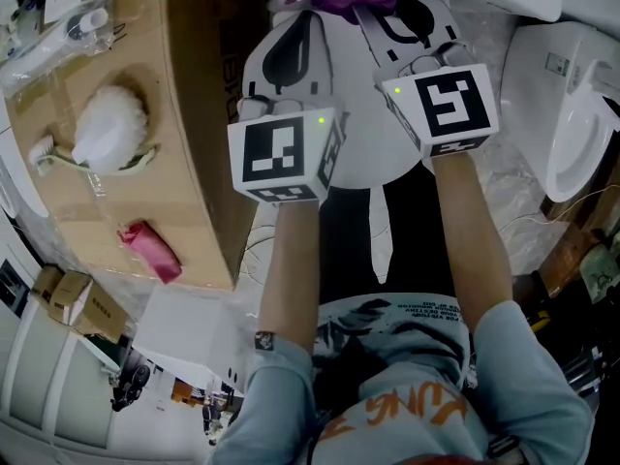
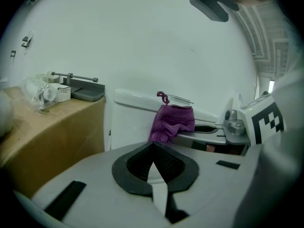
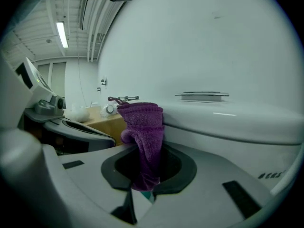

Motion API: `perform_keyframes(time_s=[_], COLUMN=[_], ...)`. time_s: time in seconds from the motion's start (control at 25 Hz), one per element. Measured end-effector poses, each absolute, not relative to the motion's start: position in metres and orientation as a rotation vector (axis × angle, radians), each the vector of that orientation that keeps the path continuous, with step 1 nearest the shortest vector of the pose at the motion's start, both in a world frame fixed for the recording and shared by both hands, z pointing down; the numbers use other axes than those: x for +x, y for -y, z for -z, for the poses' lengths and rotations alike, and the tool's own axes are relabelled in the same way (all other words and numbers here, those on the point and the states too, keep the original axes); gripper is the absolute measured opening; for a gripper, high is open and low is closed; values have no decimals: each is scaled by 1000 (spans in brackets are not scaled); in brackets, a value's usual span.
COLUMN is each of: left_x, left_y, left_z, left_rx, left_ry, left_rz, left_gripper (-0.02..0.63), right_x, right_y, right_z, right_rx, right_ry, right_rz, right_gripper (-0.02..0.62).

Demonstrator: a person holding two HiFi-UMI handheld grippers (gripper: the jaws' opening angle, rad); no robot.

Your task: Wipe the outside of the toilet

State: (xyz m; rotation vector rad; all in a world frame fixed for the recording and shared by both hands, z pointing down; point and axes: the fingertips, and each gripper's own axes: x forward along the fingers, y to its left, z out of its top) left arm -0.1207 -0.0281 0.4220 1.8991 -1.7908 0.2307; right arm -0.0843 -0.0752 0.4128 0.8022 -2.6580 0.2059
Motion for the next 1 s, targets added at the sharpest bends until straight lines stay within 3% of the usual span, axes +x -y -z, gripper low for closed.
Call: perform_keyframes(time_s=[1.0], left_x=[6], left_y=[70], left_z=[-426], left_rx=[2082], left_ry=[1573], left_rz=[-319], left_gripper=[25], right_x=[58], right_y=[105], right_z=[-415], right_rx=[1086], right_ry=[2554], right_rz=[-275], right_gripper=[75])
